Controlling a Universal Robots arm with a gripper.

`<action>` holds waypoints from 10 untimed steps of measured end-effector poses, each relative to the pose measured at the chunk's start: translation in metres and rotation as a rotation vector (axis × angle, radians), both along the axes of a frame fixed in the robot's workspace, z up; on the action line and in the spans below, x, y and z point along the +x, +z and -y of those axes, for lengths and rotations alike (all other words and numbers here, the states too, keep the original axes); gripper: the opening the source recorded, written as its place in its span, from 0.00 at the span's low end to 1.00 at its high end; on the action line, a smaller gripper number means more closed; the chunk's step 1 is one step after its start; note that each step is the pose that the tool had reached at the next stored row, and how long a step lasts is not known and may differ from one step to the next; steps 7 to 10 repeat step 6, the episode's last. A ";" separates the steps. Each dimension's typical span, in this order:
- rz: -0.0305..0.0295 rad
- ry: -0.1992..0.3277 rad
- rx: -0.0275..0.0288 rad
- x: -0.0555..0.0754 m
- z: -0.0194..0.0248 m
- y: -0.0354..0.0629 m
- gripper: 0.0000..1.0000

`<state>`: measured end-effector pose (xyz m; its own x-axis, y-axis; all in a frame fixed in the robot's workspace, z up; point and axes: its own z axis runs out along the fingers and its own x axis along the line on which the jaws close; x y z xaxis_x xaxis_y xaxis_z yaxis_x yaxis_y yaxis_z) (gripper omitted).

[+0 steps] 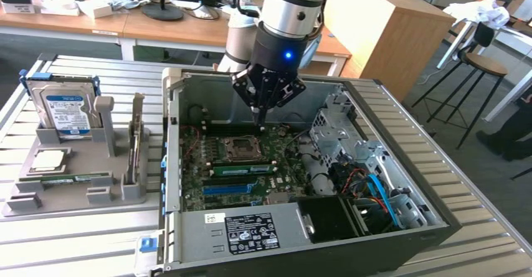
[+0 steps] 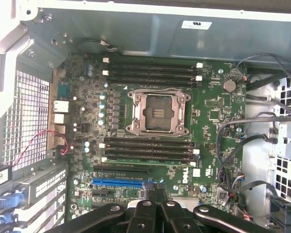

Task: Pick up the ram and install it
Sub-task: 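Press down the ram until it locks into place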

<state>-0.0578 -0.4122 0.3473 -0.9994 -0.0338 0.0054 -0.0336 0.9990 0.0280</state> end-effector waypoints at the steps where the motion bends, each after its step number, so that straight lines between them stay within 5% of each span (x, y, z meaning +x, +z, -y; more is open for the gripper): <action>1: 0.0000 0.000 0.0008 0.000 0.0000 0.0000 0.10; 10: -0.0001 0.000 0.0015 0.000 0.0000 0.0001 0.10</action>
